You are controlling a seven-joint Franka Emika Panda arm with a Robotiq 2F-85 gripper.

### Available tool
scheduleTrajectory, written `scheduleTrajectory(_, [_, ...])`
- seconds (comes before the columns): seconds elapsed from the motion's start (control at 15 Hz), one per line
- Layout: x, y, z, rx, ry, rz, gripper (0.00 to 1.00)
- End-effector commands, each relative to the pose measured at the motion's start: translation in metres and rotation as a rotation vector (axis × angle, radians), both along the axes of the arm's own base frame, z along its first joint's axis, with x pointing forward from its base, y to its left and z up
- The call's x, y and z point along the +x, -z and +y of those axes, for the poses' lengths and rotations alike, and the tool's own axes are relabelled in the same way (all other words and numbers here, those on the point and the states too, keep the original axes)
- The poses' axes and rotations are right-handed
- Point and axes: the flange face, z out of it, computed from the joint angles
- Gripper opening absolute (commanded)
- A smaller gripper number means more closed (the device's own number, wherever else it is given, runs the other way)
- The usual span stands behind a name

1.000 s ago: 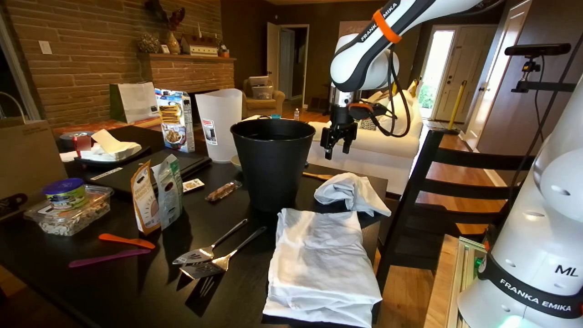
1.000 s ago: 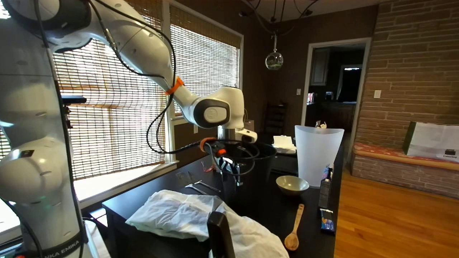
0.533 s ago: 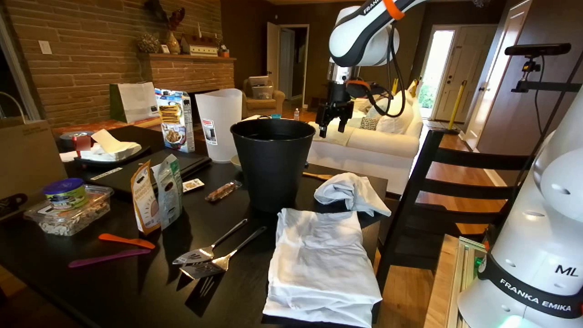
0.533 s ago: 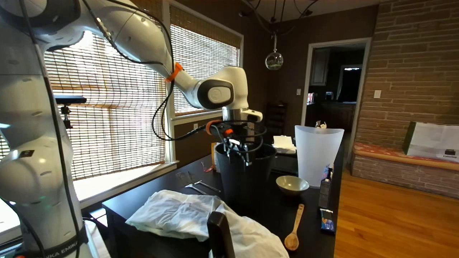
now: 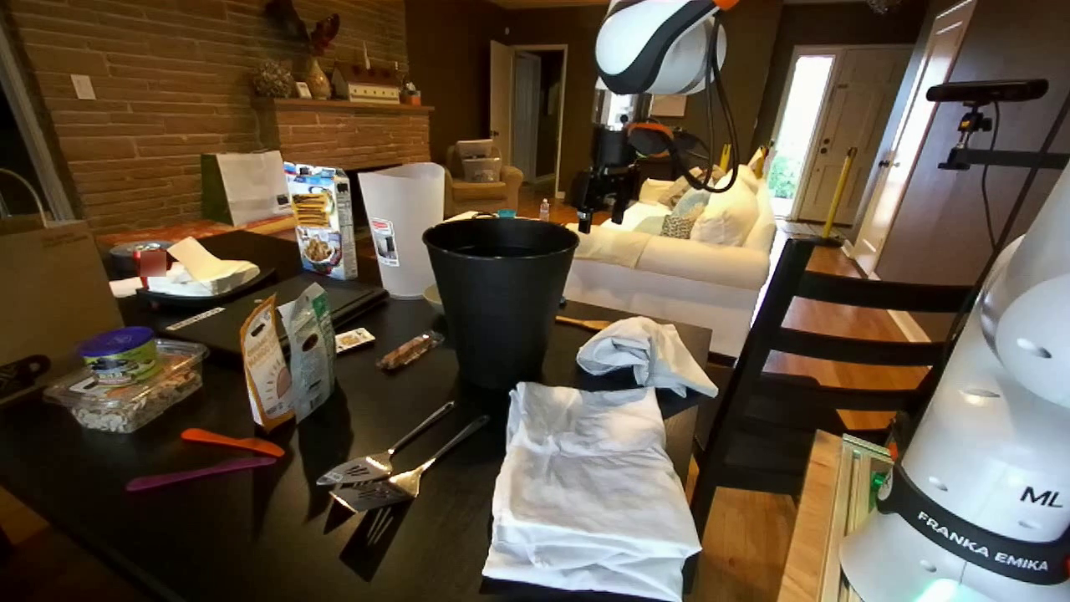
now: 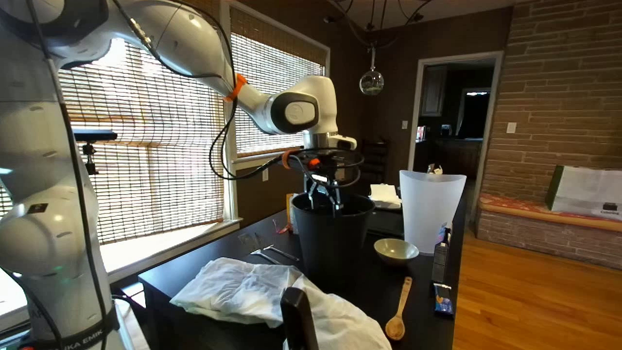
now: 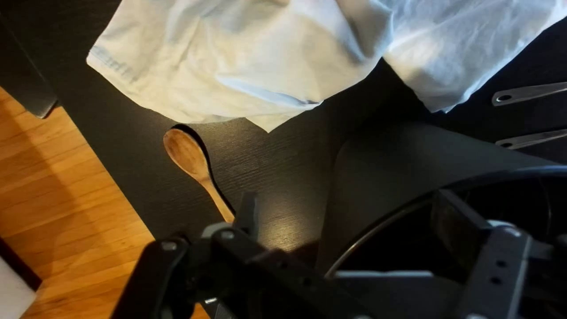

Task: Remove the left and right towels out of the bin

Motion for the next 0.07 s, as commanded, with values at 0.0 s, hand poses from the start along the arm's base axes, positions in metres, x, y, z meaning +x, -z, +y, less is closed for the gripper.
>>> scheduleTrajectory(0.0, [0.0001, -0.0006, -0.0002, 0.000, 0.000, 0.001, 1.00])
